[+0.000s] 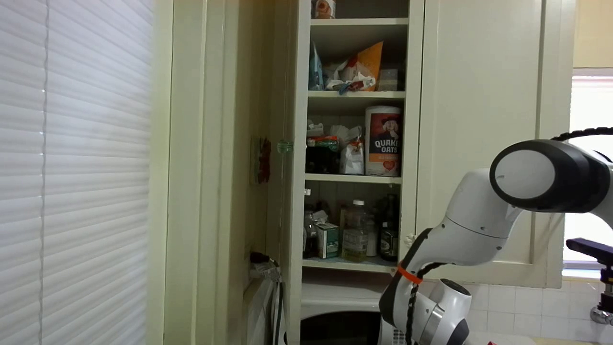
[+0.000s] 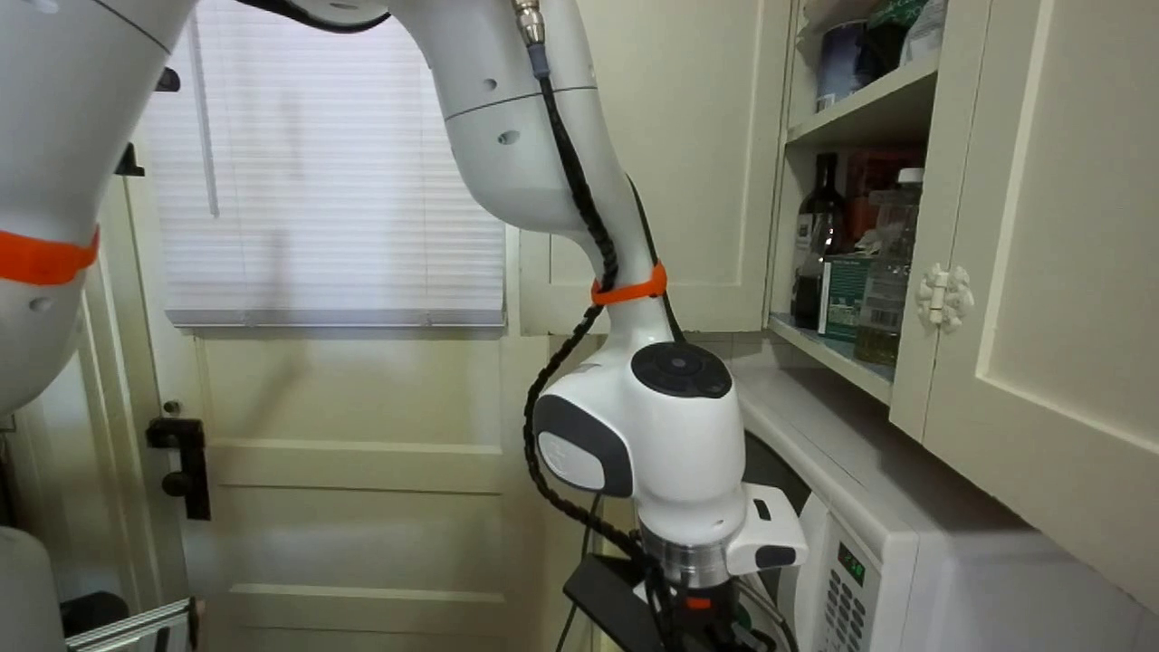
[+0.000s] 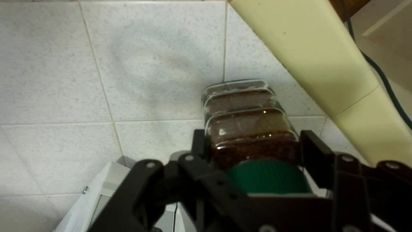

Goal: Move one bottle from the counter to the cabinet's second shelf

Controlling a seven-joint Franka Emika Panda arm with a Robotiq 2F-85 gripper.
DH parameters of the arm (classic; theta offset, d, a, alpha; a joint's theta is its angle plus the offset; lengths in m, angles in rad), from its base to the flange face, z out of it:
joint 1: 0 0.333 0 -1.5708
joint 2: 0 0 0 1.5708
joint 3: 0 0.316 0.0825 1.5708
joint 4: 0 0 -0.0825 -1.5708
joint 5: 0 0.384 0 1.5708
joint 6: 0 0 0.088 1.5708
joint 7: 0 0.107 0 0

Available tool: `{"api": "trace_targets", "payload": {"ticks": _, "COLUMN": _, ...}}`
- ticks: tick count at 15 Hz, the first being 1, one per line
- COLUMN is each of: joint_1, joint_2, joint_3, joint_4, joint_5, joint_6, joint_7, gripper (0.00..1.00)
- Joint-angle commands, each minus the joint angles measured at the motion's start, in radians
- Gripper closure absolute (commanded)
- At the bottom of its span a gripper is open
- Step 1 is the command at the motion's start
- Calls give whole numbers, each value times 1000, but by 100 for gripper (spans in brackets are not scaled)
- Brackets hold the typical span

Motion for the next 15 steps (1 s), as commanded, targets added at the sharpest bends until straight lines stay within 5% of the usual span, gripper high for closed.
{"api": "trace_targets", "payload": {"ticks": 1, "joint_1": 19, "joint_2": -55, "joint_3": -34, "joint_4": -48, "joint_5": -34, "joint_6": -5, "joint_7": 29, "gripper": 52}}
{"api": "trace_targets", "payload": {"ticks": 15, "joint_1": 18, "joint_2": -78, "joint_3": -62, "joint_4": -51, "joint_5": -63, "joint_6": -37, "joint_7": 8, "gripper": 52}}
